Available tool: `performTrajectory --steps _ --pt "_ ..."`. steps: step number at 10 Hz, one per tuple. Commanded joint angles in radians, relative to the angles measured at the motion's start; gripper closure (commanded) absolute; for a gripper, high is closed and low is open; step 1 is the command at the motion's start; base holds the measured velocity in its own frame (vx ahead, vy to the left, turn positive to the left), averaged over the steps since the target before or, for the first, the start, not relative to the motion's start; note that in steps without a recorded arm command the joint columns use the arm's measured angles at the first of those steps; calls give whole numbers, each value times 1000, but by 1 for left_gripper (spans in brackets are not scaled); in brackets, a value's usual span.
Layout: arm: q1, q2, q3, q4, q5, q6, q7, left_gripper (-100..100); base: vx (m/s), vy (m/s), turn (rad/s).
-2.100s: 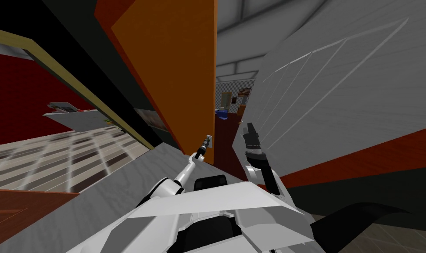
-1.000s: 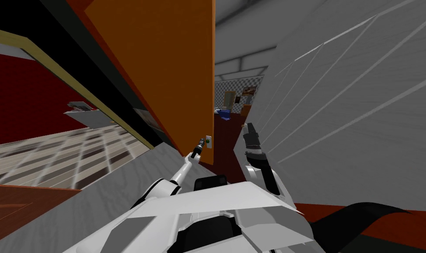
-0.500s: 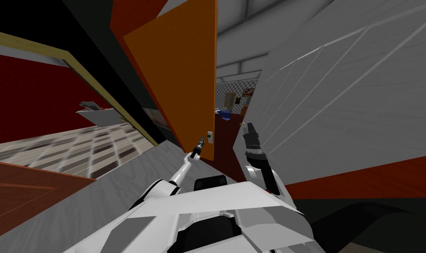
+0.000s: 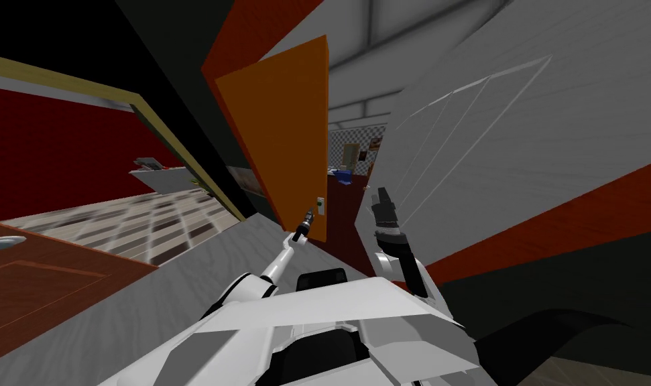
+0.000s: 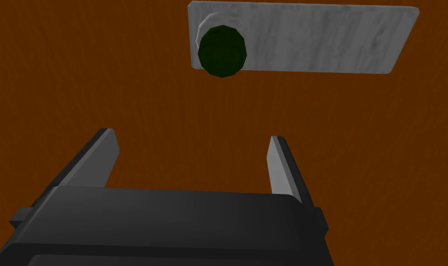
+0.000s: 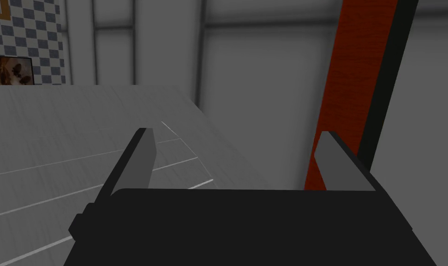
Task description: Push the door open
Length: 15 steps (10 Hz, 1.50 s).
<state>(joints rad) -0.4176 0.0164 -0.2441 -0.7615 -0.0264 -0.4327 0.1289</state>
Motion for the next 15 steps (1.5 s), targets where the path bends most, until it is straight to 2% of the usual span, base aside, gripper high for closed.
performTrajectory --steps 1,4,6,8,9,10,15 --pt "1 12 2 -2 0 0 -2 -100 133 -64 -16" --pt "-1 21 9 0 1 -3 -6 -100 154 -76 -14" --pt "-3 11 13 2 2 -6 -9 -100 181 -81 -19" --pt "-4 -10 17 3 2 -8 -11 -100 187 -75 -18" --pt "-2 -4 16 -1 2 -5 -11 -100 73 -27 1" --pt "-2 -4 16 -1 2 -5 -11 100 -7 2 5" --pt "-2 -4 16 -1 2 -5 -11 100 -14 6 -2"
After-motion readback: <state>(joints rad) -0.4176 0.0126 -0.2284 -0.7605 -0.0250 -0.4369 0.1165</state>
